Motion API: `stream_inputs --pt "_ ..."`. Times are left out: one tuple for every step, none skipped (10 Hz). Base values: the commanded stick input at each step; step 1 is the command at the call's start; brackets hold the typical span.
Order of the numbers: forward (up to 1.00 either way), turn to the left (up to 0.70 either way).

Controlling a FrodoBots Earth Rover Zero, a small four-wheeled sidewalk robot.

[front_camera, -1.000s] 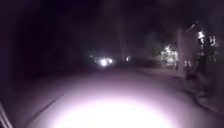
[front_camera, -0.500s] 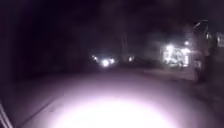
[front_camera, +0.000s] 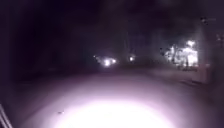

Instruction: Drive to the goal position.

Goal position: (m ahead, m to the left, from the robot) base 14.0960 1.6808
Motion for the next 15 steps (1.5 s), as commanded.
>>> stream_inputs --pt "1.0 0.0" --pt "1.0 0.0" --pt "1.0 0.0" --pt "1.0 0.0" --pt "1.0 0.0" --pt "1.0 0.0" --pt "1.0 0.0" --pt "1.0 0.0" --pt "1.0 0.0" --pt "1.0 0.0" --pt "1.0 0.0" --pt "1.0 0.0" --pt "1.0 0.0" --pt "1.0 0.0" --pt "1.0 0.0"
